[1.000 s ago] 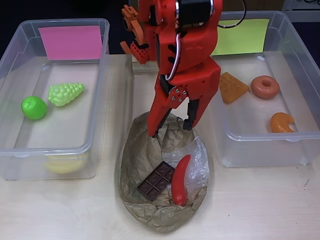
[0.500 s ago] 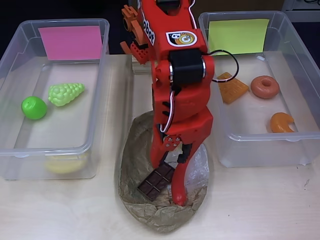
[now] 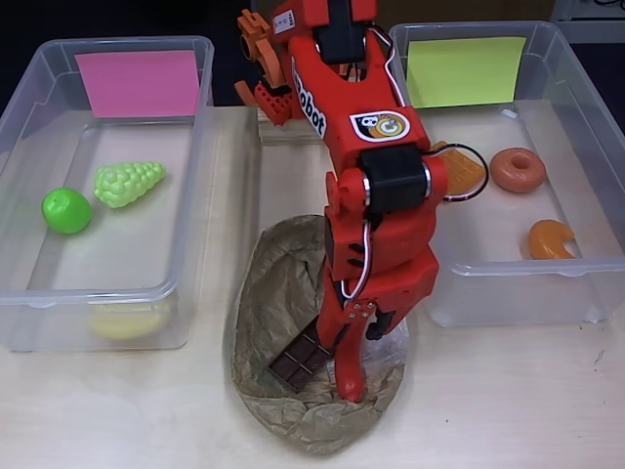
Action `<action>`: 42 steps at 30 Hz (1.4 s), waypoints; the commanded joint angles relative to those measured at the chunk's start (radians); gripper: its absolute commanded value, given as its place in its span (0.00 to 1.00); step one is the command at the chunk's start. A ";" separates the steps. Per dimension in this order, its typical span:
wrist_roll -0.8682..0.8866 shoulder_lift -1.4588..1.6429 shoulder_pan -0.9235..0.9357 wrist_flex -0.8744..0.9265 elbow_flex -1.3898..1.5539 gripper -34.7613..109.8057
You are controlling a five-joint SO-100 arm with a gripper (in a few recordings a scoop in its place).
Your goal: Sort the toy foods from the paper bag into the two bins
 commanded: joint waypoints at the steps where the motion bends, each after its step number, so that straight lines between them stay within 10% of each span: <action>1: -0.009 -0.043 -0.009 0.051 -0.137 0.38; 10: -0.037 -0.390 0.002 0.238 -0.680 0.39; 23: -0.055 -0.423 0.012 0.238 -0.703 0.28; 42: -0.133 0.273 0.069 0.140 0.109 0.24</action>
